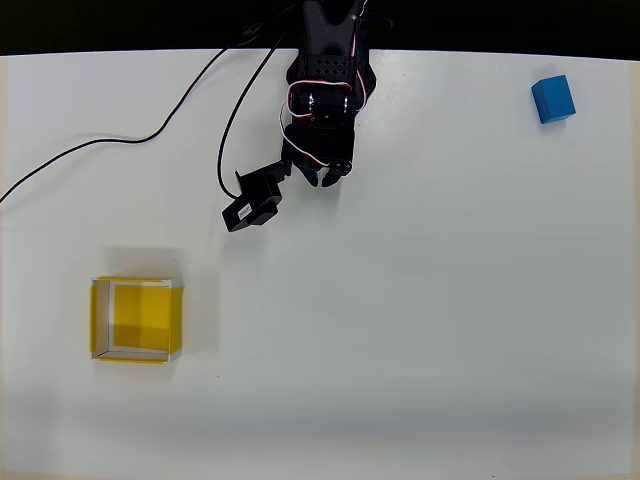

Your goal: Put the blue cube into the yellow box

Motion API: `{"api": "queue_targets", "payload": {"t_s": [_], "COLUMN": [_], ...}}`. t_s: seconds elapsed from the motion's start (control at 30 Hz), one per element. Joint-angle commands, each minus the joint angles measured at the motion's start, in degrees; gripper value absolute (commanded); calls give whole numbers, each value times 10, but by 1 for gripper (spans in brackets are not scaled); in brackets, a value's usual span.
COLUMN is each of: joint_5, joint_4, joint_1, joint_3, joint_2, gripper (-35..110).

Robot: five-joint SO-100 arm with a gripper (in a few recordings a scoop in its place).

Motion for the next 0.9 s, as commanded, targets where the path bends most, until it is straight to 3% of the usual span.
{"api": "queue_targets", "payload": {"t_s": [0.0,0.87], "joint_5": [-6,-5], "joint_4": [-2,-2], "joint_1": [-5,-37], "joint_3": [15,15], "joint_2": [16,16], "gripper": [0,0]}}
